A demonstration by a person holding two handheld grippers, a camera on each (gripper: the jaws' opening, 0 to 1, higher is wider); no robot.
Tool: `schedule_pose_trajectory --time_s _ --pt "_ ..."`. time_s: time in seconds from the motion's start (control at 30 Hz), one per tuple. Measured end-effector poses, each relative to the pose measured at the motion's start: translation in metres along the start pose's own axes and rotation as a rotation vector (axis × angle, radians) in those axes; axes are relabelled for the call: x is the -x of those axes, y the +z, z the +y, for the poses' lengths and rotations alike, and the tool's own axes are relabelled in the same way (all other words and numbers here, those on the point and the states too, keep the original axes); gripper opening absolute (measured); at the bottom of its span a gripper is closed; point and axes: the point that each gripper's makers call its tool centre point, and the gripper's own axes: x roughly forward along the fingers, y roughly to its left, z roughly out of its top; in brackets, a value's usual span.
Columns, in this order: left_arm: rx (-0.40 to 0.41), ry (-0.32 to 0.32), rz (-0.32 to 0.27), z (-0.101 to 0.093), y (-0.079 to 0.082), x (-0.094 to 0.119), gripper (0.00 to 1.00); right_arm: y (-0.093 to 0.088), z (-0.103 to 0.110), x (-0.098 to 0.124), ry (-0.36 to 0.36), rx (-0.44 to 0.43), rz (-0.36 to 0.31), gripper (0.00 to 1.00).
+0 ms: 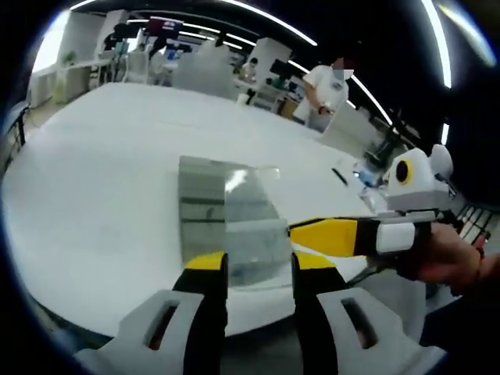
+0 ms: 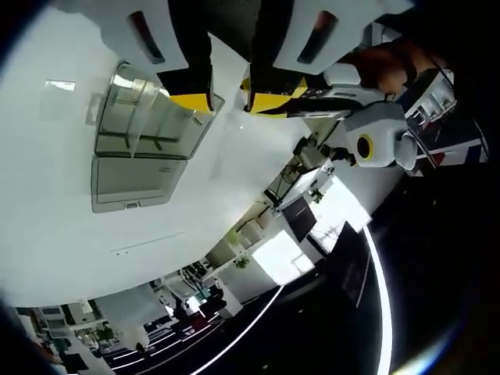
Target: Insert the divider into the dual guide fixture by aligning both edges with the guide slots and pushing it downward to the bottom, including one-sided entry, uneven engagement, binding, and posture correction.
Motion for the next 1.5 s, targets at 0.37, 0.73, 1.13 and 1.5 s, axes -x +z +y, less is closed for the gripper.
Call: schedule_pose_trajectory --time_s 0.37,0.73,1.13,1.5 --pt "0.011 -0.027 -0.005 -0.009 -0.001 -0.002 0.3 0.004 -0.002 -0.002 -0.009 -0.035 -0.028 0.08" --pt "0.021 -0.053 -0.012 -0.013 -0.002 -0.003 0.3 0.005 -0.002 0.001 -0.005 -0.091 -0.053 0.02" --pt "0.008 -0.079 -0.028 -0.016 0.003 0.0 0.3 0.011 0.003 0.002 0.016 -0.193 -0.092 0.01" --pt "0.013 -0.125 -0.024 -0.012 0.004 0.003 0.31 0.013 0.008 -0.003 -0.011 -0.188 -0.099 0.01"
